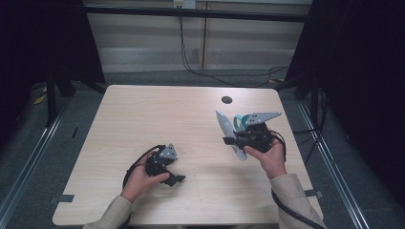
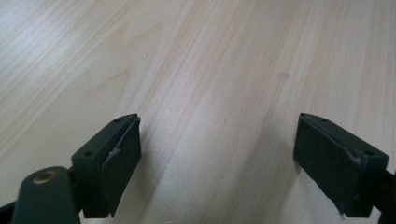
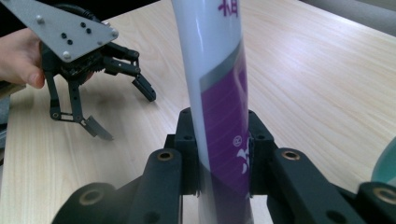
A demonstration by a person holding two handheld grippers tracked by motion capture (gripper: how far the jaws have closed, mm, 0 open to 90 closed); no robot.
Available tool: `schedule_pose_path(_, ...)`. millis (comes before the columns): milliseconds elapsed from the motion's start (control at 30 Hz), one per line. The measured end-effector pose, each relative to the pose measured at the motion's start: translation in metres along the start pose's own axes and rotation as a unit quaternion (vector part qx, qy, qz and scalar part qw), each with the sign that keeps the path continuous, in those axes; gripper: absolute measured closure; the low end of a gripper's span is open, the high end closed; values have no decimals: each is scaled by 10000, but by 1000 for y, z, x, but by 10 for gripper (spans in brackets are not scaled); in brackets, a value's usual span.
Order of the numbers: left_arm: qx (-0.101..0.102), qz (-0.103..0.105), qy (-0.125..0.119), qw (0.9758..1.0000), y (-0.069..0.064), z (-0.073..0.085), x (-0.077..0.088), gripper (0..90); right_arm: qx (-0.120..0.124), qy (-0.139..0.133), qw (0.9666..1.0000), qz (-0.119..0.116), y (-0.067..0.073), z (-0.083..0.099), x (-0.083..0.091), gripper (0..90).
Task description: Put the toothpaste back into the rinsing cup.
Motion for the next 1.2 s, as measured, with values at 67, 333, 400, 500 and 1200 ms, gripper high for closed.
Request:
schedule_pose_path(67,6,-5,-2,10000,0,1,0,146,-9,-50,10000,8,-2,-2,1,724)
schedule_pose_path(333,14,-23,-138,9999,-2,2,0,120,-79,-215,9997,46,-7,-9,5,724)
schedule_pose_path(400,-3,-22,-154,9999,-1,3,0,110,-93,-280,9995,73,-9,-11,6,724)
schedule_pose_path(500,-30,-40,-270,9996,-1,4,-1,95,-101,-305,9994,103,-10,-13,7,724)
schedule_pose_path(1200,13,-77,-422,9991,-2,5,-2,83,-246,-703,9971,147,-23,-36,11,723)
Point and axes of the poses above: each handheld gripper's, and its own axes: x roughly backward along the jaws, z roughly out of its underside, y roughly to its left, the point moved 7 cm from there along -x, roughly forward along the jaws, and after that the axes turned 8 degrees about -x, right-handed, at the moved point
